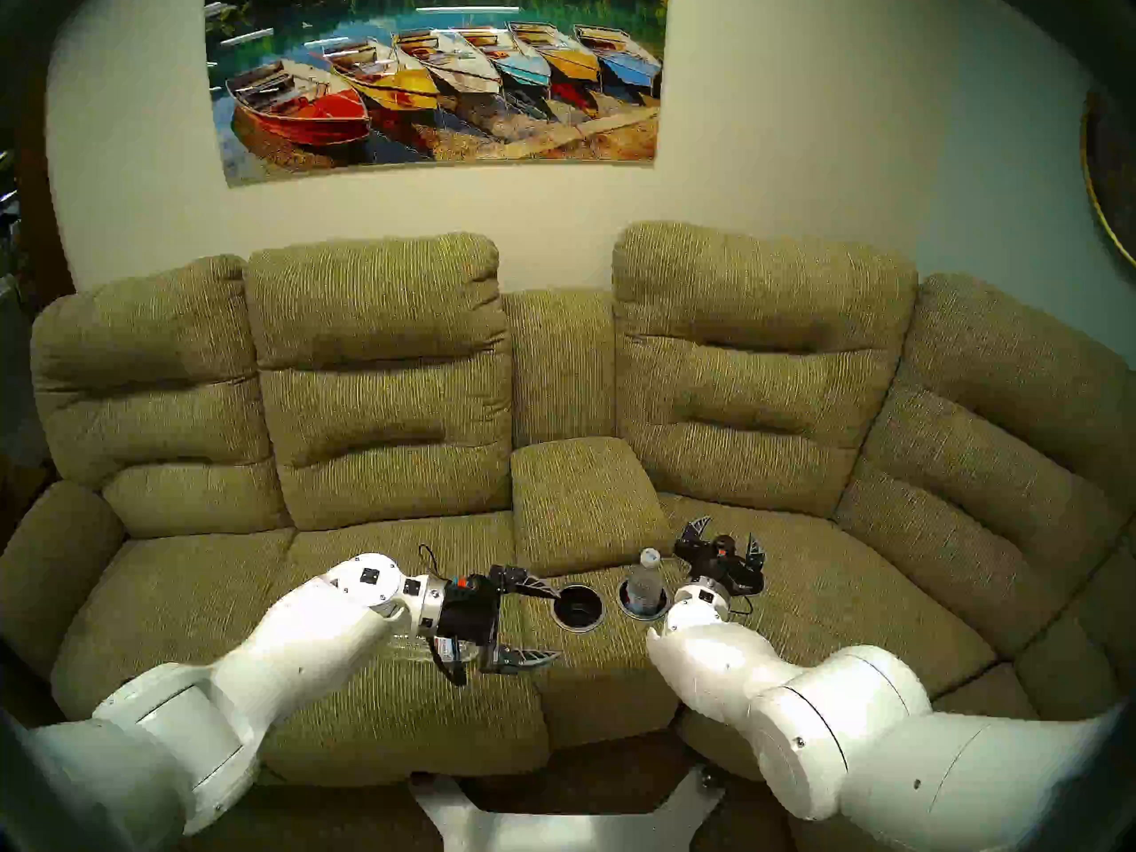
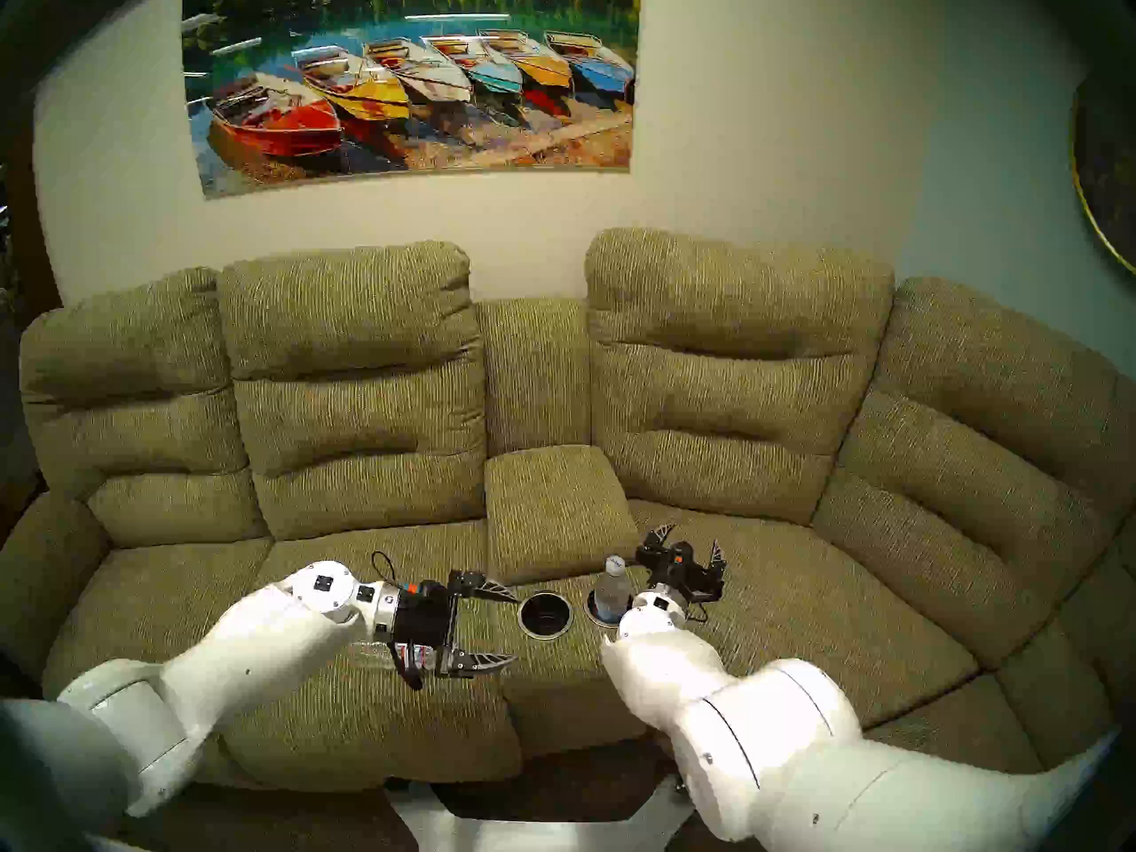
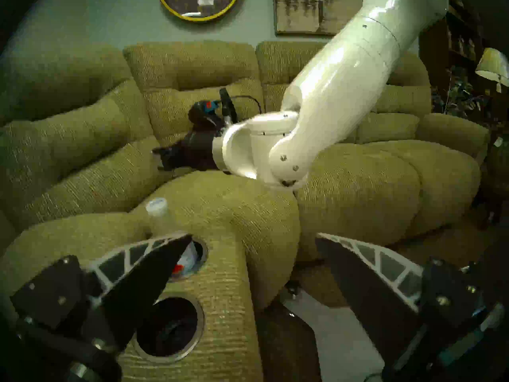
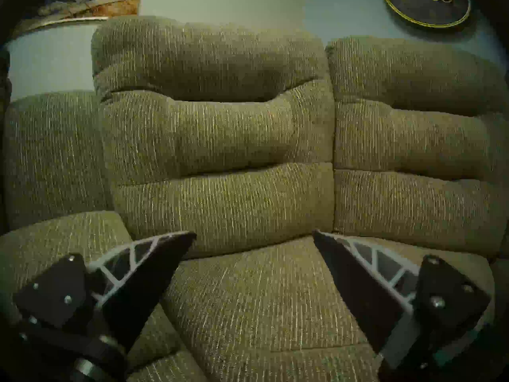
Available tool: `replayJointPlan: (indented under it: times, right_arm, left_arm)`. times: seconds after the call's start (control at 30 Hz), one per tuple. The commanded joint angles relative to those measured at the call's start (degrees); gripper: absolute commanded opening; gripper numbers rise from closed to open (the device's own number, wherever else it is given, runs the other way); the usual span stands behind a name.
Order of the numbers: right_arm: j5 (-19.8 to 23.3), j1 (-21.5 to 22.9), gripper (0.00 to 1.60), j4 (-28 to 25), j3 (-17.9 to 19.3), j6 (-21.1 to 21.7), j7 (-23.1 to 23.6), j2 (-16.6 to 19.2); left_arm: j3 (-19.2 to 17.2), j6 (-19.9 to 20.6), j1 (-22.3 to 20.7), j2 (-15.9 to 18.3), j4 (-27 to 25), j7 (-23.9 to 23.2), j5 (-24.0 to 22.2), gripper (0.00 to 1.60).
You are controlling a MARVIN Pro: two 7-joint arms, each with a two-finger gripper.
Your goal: Put bottles into cup holders
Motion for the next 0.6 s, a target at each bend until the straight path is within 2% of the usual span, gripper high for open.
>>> replayJointPlan:
  times: [0.0,0.07,0.1,0.2,0.3,0.33,0.37,0.43,0.53,0.57]
  right_arm:
    - [-0.84,-1.11,1.60,-0.53,-0.63,-3.19,-0.36,0.52]
    - [-1.00,-1.24,1.60,-0.59,-0.71,-3.55,-0.48,0.56]
    - [-1.25,-1.44,1.60,-0.70,-0.83,-4.12,-0.67,0.63]
    - [-1.67,-1.72,1.60,-0.85,-1.03,-5.02,-0.97,0.72]
    - [-1.95,-1.84,1.60,-0.88,-1.10,-5.33,-1.18,0.76]
    - [-1.95,-1.84,1.60,-0.88,-1.10,-5.33,-1.18,0.76]
    - [-2.00,-1.86,1.60,-0.87,-1.10,-5.36,-1.23,0.76]
    - [-2.30,-1.99,1.60,-0.90,-1.20,-5.77,-1.48,0.80]
    - [-2.51,-2.05,1.60,-0.92,-1.29,-6.13,-1.64,0.83]
    - [-2.70,-2.08,1.60,-0.92,-1.36,-6.44,-1.81,0.84]
  left_arm:
    - [1.63,7.57,-1.60,2.40,-3.01,-1.36,1.73,1.60]
    - [1.98,7.51,-1.79,2.63,-3.35,-1.55,2.07,1.60]
    - [2.48,10.19,-2.08,3.04,-4.24,-1.91,2.69,1.60]
    - [3.28,13.49,-2.51,3.71,-5.69,-2.41,3.51,1.60]
    - [4.27,17.07,-4.04,4.84,-4.86,-1.17,6.18,1.60]
    - [4.27,17.07,-4.04,4.84,-4.86,-1.17,6.18,1.60]
    - [4.33,17.56,-4.60,5.70,-4.48,-0.54,7.11,1.60]
    - [4.43,21.52,-6.11,7.91,-4.25,0.23,9.38,1.60]
    - [4.62,23.46,-6.73,9.15,-4.01,0.84,10.77,1.60]
    - [5.04,25.67,-7.09,9.89,-3.92,2.45,12.80,1.60]
